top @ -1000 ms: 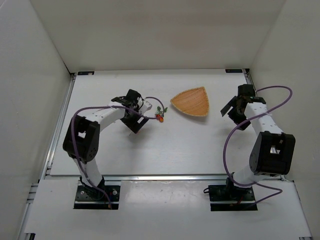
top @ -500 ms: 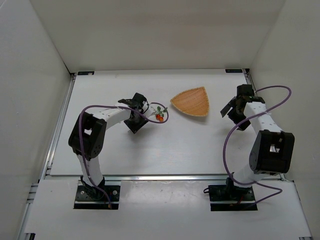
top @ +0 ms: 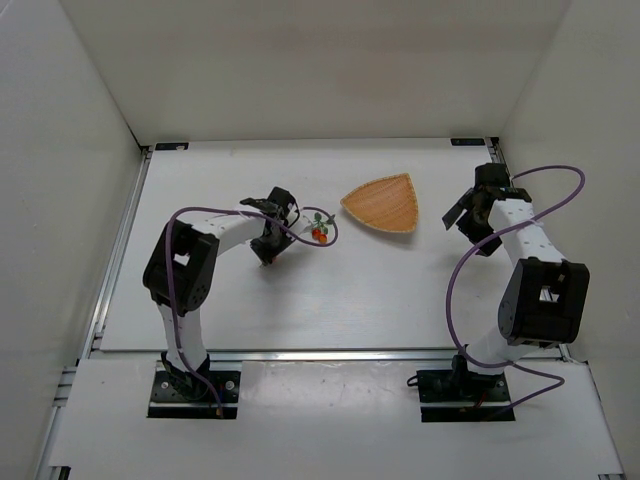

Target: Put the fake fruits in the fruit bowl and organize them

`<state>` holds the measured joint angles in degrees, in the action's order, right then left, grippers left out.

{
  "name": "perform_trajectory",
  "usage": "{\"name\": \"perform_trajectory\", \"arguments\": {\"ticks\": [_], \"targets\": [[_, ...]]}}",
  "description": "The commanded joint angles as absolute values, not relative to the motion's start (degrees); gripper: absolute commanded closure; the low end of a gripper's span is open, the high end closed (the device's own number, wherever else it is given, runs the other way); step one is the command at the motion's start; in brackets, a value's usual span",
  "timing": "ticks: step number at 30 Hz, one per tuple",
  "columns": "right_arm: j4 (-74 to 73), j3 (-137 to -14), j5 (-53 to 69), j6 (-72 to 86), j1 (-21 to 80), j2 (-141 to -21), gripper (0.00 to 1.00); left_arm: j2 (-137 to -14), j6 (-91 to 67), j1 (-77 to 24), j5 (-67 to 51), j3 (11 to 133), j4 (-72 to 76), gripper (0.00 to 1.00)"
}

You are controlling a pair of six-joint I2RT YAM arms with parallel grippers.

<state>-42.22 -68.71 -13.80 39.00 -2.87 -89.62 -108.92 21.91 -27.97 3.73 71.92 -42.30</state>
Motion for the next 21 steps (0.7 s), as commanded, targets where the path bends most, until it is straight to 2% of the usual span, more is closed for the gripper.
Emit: {"name": "perform_trajectory", "arguments": {"ticks": [1,6,10,13,21], "targets": [[-43.76,-70.66,-15.64,39.02,-2.72,-90.0,0.0,-110.57,21.8,-27.51,2.38,72.25,-41.75,0.9],[-43.77,-70.66,-15.64,38.5,-2.72,-90.0,0.0,-107.06,22.32,-27.51,1.85,74.96,-42.28,0.9],[-43.77,-71.81,-15.04,38.5,-2.72,-91.14,0.0,-106.0,25.65,-30.4,2.45,84.6,-42.8,0.9],[-43.77,-73.03,-13.54,38.5,-2.72,-91.76,0.0,-110.19,26.97,-31.99,2.46,92.7,-42.8,0.9],[-43.24,-74.09,-12.39,39.02,-2.72,-92.37,0.0,-134.1,29.0,-38.23,-1.23,134.26,-41.49,0.9]]}}
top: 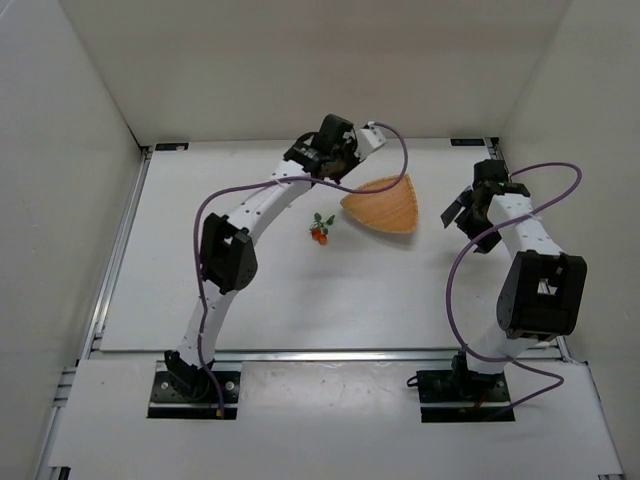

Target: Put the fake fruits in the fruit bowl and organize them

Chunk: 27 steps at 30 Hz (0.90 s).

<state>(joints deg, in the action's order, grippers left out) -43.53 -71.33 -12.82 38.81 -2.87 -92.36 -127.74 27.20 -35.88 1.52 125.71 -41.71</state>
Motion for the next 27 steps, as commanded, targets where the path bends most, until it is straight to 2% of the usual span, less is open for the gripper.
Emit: {"name": "perform_trajectory", "arguments": {"ticks": [1,6,10,13,14,15,17,18,19,22,27], "targets": [[-43.24,-74.61,-12.39,39.02,-2.72,-92.37,0.0,-136.12,29.87,-38.75,-1.75,136.56,-40.35,0.9],[-42.71,-74.62,-9.84,40.25,-3.43,-91.68,0.0,-141.76,29.8,-40.61,-4.56,138.52,-27.89,0.9],[-41.22,-74.01,-8.0,40.25,-3.43,-90.36,0.0,-143.43,26.28,-41.13,-6.5,139.83,-24.79,0.9],[-40.69,-74.0,-8.0,39.73,-3.43,-90.35,0.0,-143.44,25.58,-41.13,-6.5,139.83,-24.08,0.73],[-40.69,-74.0,-7.39,39.12,-3.43,-90.35,0.0,-143.44,25.58,-41.13,-6.5,139.14,-24.08,0.55],[-40.69,-74.0,-7.38,39.11,-3.43,-90.35,0.0,-142.92,25.58,-41.13,-5.72,139.13,-24.08,0.4],[-40.08,-74.0,-7.38,37.97,-3.43,-90.35,0.0,-142.91,25.58,-41.13,-4.76,138.6,-24.08,0.14],[-40.08,-73.48,-7.38,37.97,-3.43,-90.35,0.0,-142.3,25.05,-41.13,-3.62,138.6,-24.08,0.04],[-39.47,-73.48,-7.38,37.1,-3.43,-90.35,0.0,-141.42,25.05,-41.13,-3.08,137.99,-24.08,0.0],[-37.8,-73.48,-7.9,34.64,-1.94,-88.87,0.0,-138.09,23.22,-41.13,-0.19,135.19,-24.08,0.0],[-29.47,-72.86,-7.91,23.49,8.41,-85.96,0.0,-129.39,16.8,-37.54,8.07,128.07,-24.08,0.0]]}}
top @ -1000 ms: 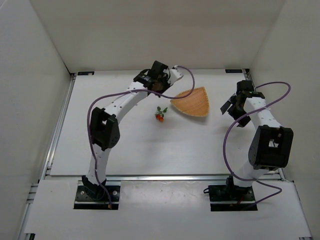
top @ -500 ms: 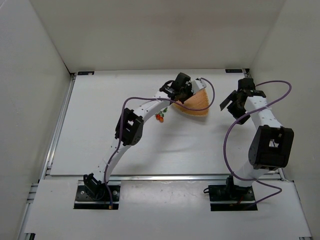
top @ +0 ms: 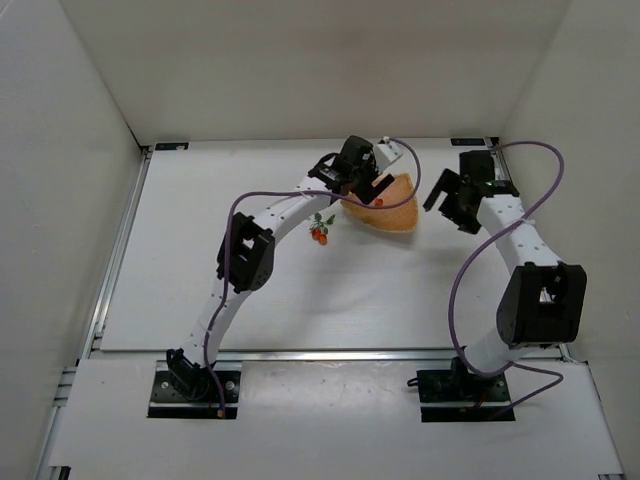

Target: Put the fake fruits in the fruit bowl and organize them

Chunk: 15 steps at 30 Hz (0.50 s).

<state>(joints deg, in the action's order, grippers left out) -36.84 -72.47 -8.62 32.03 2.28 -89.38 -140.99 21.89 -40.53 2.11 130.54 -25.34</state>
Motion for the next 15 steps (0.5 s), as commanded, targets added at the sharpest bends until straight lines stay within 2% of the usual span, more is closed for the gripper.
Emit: {"name": "perform_trajectory", "arguments": {"ticks": [1,4,7,13,15], "targets": [[-28.83,-72.86,-7.91,21.55,10.79,-85.96,0.0,-125.37,14.0,-34.75,9.91,123.53,-24.08,0.0],[-28.83,-78.64,-4.67,16.27,21.58,-90.77,0.0,-117.28,11.17,-27.9,12.64,115.95,-24.78,0.0],[-31.28,-87.05,0.25,15.73,27.66,-101.64,0.0,-112.25,11.95,-23.04,13.89,106.46,-25.31,0.0],[-37.17,-103.95,0.69,21.35,34.27,-118.79,0.01,-102.49,11.95,-12.49,17.93,94.06,-27.15,0.0],[-37.7,-107.47,1.84,24.68,34.8,-121.19,0.03,-99.85,10.38,-9.76,17.93,90.45,-27.68,0.0]]}}
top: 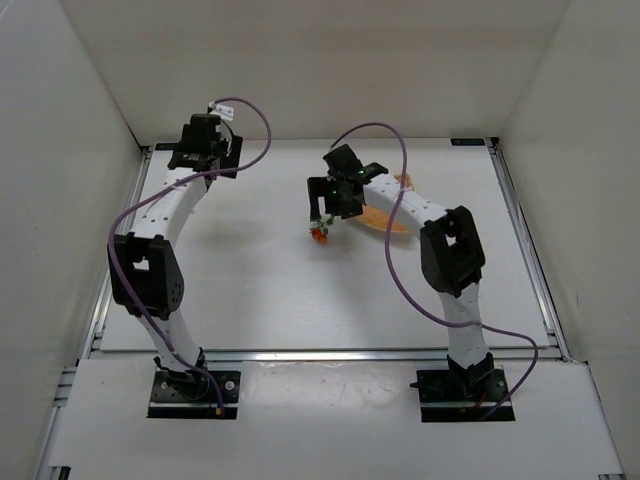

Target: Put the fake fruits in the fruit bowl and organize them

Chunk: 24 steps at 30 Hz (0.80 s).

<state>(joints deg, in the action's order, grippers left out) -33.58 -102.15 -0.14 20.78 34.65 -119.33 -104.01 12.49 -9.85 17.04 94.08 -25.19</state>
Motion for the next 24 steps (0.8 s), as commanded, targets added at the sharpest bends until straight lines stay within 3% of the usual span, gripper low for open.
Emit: {"name": "perform_trajectory", "arguments": {"ticks": [1,10,14,17,23,24], "targets": [[-37.71,-108.1,2.54,25.31,34.8,-122.94,0.04,-99.15,9.85,-9.06,17.32,89.4,-27.69,0.0],[-40.69,-108.63,1.77,28.48,37.18,-130.69,0.07,-97.29,5.89,-5.36,15.73,83.94,-28.83,0.0],[-41.92,-110.74,1.76,27.95,38.23,-132.71,0.15,-97.82,5.89,-5.36,15.12,83.94,-28.83,0.0],[-41.92,-110.74,1.76,27.95,38.23,-132.71,0.28,-98.34,5.89,-5.36,15.12,84.64,-29.36,0.0],[-41.92,-110.74,2.46,27.95,38.23,-132.72,0.67,-98.88,5.89,-5.36,15.12,86.39,-29.88,0.0],[-41.92,-110.74,2.46,27.95,38.23,-132.71,0.77,-98.88,5.89,-5.36,15.12,86.4,-29.88,0.0]]}}
